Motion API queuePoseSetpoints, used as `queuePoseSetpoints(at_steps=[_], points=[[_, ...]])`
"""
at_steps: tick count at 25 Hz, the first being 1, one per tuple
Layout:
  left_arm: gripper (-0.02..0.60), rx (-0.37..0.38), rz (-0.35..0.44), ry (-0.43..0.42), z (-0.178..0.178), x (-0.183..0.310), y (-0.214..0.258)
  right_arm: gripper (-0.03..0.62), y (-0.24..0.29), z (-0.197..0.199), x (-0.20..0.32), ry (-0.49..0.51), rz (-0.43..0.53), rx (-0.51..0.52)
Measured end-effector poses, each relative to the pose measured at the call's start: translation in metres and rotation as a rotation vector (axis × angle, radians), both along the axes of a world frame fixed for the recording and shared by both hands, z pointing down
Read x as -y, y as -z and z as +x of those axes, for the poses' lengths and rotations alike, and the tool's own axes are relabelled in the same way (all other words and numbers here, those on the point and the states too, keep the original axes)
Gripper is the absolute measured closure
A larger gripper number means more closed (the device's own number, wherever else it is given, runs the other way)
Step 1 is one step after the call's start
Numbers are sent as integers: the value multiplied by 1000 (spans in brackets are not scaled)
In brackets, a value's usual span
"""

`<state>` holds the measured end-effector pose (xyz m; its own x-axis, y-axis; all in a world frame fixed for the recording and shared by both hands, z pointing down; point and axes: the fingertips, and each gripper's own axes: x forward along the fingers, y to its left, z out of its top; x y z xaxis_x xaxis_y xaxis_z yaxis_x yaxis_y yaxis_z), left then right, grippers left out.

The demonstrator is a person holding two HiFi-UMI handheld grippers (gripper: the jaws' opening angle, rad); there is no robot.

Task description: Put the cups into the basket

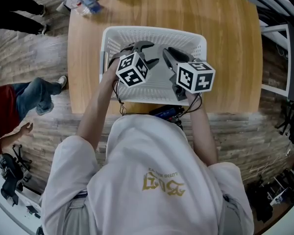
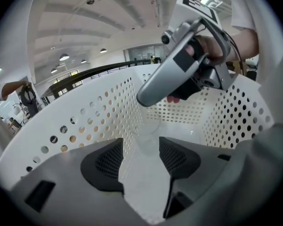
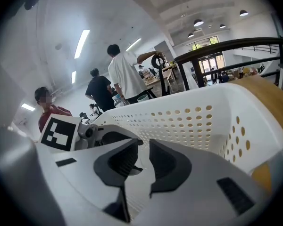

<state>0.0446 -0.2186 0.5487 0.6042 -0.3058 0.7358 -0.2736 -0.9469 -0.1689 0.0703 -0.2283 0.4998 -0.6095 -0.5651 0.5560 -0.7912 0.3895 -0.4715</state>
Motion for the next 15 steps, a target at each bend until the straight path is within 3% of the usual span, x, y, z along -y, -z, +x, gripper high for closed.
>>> queuePoseSetpoints(at_steps=[5, 10, 15], points=[[410, -27, 3, 47, -9, 3, 20, 514, 7, 1, -1, -25, 25, 12], [560, -173, -72, 223, -18, 8, 41, 524, 25, 6, -2, -73, 109, 54], [574, -305, -147, 319, -22, 10, 54, 570, 37, 14, -2, -129, 165, 59]])
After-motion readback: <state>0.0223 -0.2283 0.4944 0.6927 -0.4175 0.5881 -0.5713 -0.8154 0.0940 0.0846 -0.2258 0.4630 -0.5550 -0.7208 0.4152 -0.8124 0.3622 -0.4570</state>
